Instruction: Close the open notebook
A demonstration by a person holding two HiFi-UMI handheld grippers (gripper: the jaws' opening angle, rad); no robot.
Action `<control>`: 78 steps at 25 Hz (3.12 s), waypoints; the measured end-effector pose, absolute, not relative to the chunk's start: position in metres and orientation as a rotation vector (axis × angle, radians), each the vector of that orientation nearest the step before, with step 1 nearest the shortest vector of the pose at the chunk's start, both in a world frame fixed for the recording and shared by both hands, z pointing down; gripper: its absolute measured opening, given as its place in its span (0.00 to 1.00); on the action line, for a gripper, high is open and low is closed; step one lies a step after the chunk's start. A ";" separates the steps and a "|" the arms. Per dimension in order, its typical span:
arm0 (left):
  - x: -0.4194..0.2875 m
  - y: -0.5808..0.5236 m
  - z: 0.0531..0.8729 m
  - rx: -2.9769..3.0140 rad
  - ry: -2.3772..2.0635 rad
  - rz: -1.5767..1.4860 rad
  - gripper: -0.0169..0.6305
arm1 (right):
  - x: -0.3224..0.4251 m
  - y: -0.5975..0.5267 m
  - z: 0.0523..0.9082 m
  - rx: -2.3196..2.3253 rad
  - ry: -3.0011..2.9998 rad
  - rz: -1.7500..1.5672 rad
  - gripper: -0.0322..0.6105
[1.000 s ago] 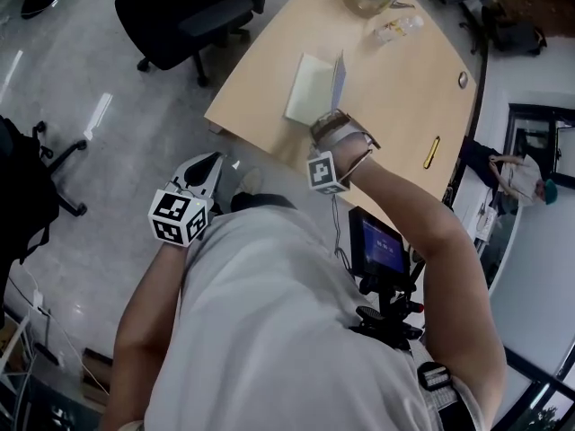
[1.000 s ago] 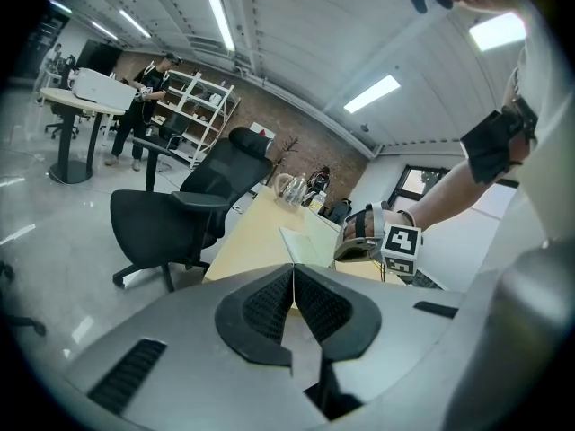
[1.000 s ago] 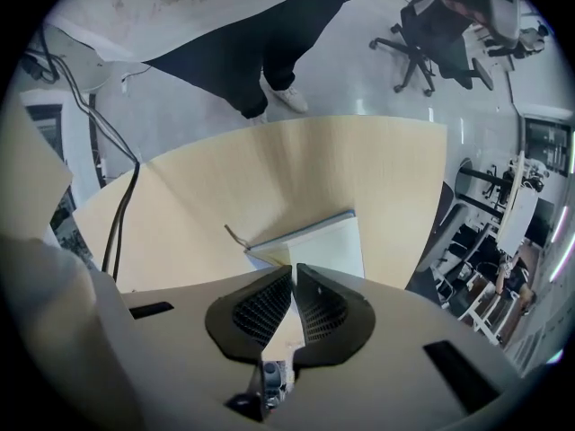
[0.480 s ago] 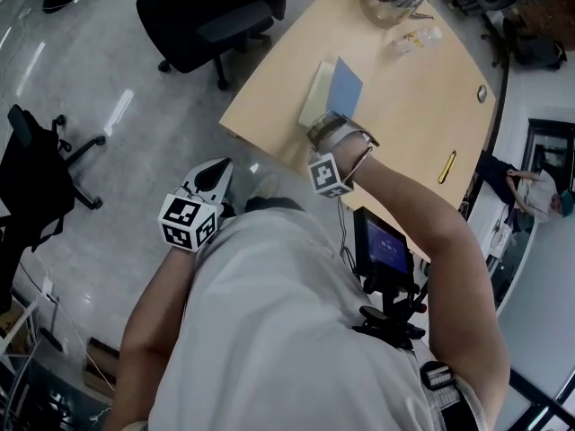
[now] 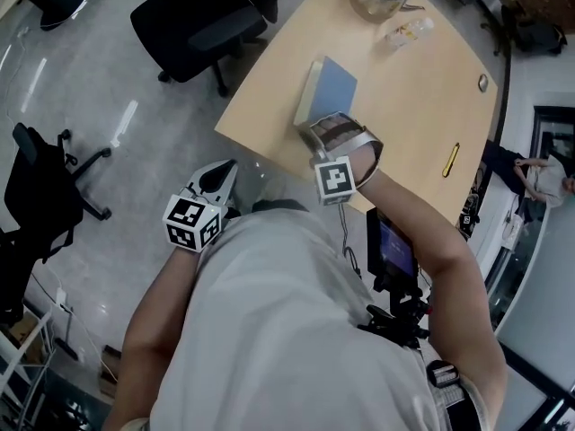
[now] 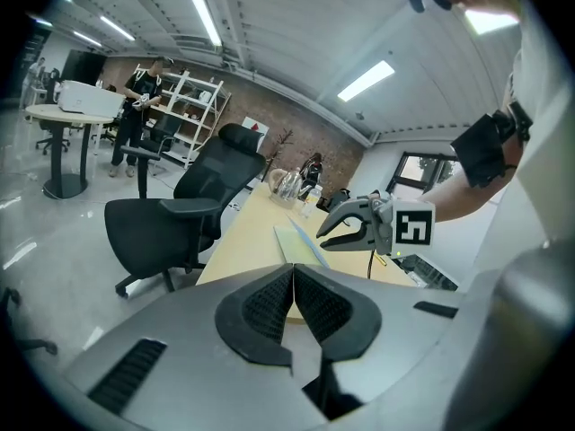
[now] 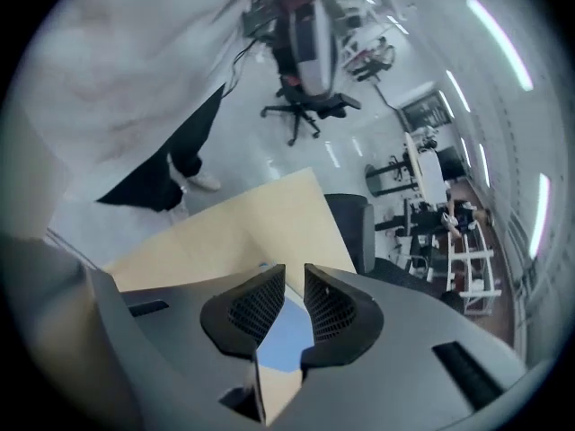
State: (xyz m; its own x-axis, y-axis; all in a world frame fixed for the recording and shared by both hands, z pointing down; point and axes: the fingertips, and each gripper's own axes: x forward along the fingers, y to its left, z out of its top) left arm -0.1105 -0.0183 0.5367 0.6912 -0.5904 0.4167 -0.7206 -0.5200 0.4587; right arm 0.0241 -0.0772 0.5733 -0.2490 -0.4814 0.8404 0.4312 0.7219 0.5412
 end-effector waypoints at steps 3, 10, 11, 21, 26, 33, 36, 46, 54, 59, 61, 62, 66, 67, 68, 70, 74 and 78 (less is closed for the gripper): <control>-0.100 -0.023 0.534 2.310 -0.968 0.294 0.04 | 0.035 -0.089 0.558 0.217 -1.752 -0.666 0.15; -0.088 -0.031 0.525 2.318 -0.967 0.301 0.04 | 0.072 -0.116 0.567 0.504 -1.961 -0.130 0.15; -0.088 -0.031 0.524 2.315 -0.975 0.300 0.04 | 0.075 -0.118 0.574 0.513 -1.981 -0.043 0.15; -0.114 -0.018 0.531 2.203 -1.110 0.289 0.04 | 0.065 -0.127 0.629 0.364 -1.991 0.170 0.22; -0.124 -0.017 0.534 2.159 -1.166 0.278 0.04 | 0.062 -0.130 0.649 0.294 -1.941 0.177 0.24; -0.127 -0.016 0.534 2.127 -1.210 0.274 0.04 | 0.062 -0.129 0.670 0.249 -1.905 0.247 0.25; -0.127 -0.012 0.533 2.127 -1.221 0.285 0.04 | 0.058 -0.129 0.675 0.243 -1.883 0.263 0.25; -0.134 -0.013 0.528 2.149 -1.230 0.330 0.04 | 0.053 -0.134 0.674 0.272 -1.860 0.268 0.28; -0.105 -0.019 0.517 2.289 -1.088 0.428 0.04 | 0.053 -0.129 0.669 0.431 -1.944 0.302 0.28; -0.082 -0.037 0.506 2.376 -1.011 0.461 0.04 | 0.051 -0.131 0.655 0.459 -2.007 0.272 0.28; -0.071 -0.045 0.502 2.406 -0.984 0.462 0.04 | 0.056 -0.133 0.649 0.490 -2.039 0.283 0.28; -0.065 -0.047 0.500 2.419 -0.970 0.463 0.04 | 0.058 -0.133 0.646 0.509 -2.057 0.295 0.28; -0.047 -0.052 0.494 2.462 -0.921 0.464 0.04 | 0.069 -0.129 0.622 0.588 -2.163 0.357 0.28; -0.043 -0.053 0.493 2.472 -0.910 0.463 0.04 | 0.073 -0.127 0.615 0.610 -2.189 0.365 0.28; -0.039 -0.055 0.494 2.481 -0.898 0.463 0.04 | 0.078 -0.124 0.608 0.633 -2.211 0.365 0.27; -0.032 -0.057 0.494 2.497 -0.872 0.462 0.04 | 0.090 -0.119 0.594 0.695 -2.243 0.365 0.11; -0.017 -0.060 0.494 2.526 -0.816 0.460 0.04 | 0.120 -0.105 0.568 0.859 -2.302 0.450 0.09; -0.003 -0.064 0.493 2.552 -0.772 0.457 0.04 | 0.147 -0.085 0.540 0.990 -2.379 0.512 0.08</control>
State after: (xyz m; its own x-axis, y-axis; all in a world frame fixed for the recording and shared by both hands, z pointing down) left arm -0.0031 -0.0636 0.4927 0.7903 -0.4418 0.4246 -0.5847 -0.7510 0.3068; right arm 0.1466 -0.0847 0.5397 -0.6053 -0.5421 0.5829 -0.7340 0.6635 -0.1451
